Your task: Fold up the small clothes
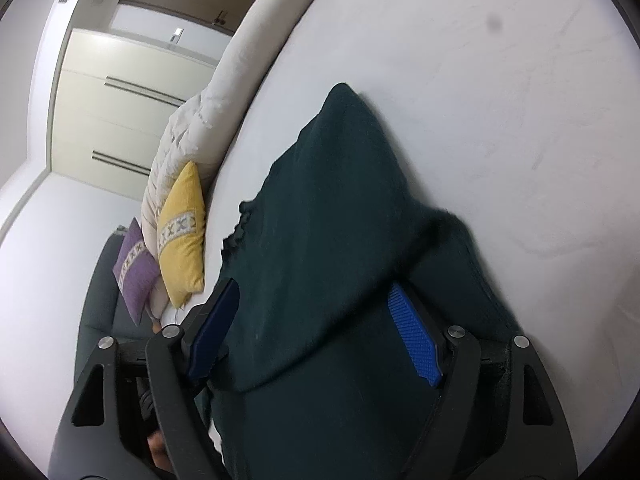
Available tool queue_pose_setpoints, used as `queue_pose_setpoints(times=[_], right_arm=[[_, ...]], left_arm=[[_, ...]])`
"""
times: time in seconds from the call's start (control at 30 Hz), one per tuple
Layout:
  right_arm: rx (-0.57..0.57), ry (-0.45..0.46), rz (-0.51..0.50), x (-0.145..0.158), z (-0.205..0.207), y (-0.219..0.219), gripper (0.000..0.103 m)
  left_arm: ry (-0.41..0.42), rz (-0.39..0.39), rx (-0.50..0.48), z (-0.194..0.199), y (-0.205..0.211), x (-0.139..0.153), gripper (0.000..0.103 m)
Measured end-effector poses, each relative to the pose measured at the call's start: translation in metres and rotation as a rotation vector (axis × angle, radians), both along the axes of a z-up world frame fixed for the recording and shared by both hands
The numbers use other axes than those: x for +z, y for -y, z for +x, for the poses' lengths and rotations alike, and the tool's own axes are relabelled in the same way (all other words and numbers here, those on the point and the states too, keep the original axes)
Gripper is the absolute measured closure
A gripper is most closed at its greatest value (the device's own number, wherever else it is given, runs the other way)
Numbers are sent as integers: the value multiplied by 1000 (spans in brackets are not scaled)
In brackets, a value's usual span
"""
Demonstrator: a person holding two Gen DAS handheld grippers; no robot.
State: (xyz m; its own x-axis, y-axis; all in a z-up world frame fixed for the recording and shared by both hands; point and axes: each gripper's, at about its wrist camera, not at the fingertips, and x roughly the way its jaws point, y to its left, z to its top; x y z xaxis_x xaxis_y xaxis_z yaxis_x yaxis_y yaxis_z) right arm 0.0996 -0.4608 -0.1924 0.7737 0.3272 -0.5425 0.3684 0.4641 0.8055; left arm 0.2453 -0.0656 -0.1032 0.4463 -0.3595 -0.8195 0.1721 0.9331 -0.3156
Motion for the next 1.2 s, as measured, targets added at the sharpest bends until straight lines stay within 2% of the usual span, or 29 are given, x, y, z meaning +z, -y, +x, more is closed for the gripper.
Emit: queue_pose_setpoints(times=[0.1, 0.17, 0.27, 0.37, 0.4, 0.53, 0.57, 0.6, 0.7, 0.77, 0.8, 0.83, 0.9, 1.0, 1.07, 1.13, 1.2], right_arm=[[-41, 7, 9, 6, 9, 3, 32], [-57, 5, 0, 8, 12, 3, 34], [-49, -30, -33, 5, 13, 5, 44], [-13, -58, -68, 11, 11, 7, 45], [6, -76, -106, 17, 10, 6, 45], [-9, -71, -306, 51, 6, 7, 45], [-30, -75, -341, 58, -8, 18, 44], [-38, -84, -354, 60, -3, 21, 43], [5, -152, -410, 48, 32, 25, 43], [74, -254, -487, 25, 60, 20, 46], [71, -247, -543, 26, 62, 16, 54], [87, -249, -623, 30, 65, 10, 68], [92, -240, -645, 38, 63, 6, 97], [50, -215, -634, 47, 54, 13, 98], [13, -195, -609, 51, 46, 20, 98], [-13, -192, -584, 48, 42, 28, 98], [15, -228, -566, 23, 46, 34, 99]], left_arm=[[106, -35, -7, 2, -2, 33, 93], [143, -50, -5, 6, -4, 43, 93], [87, -33, 5, 15, -11, 17, 92], [6, -27, 27, 18, -22, -24, 91], [27, -45, 25, 16, -26, -29, 88], [53, -17, 3, 15, -21, -25, 89], [55, -14, 1, 16, -21, -25, 89], [56, -15, 1, 16, -21, -25, 88], [70, -33, 5, 16, -21, -28, 88], [73, -34, 1, 17, -19, -29, 88], [74, -32, -2, 17, -19, -29, 88], [77, -31, -5, 17, -18, -28, 88], [86, -31, -5, 17, -17, -25, 90], [130, -37, -11, 14, -12, -13, 91], [153, -12, -33, 14, -3, -10, 91], [120, 24, -36, 20, 2, -26, 90], [116, -13, -24, 23, -4, -37, 88]])
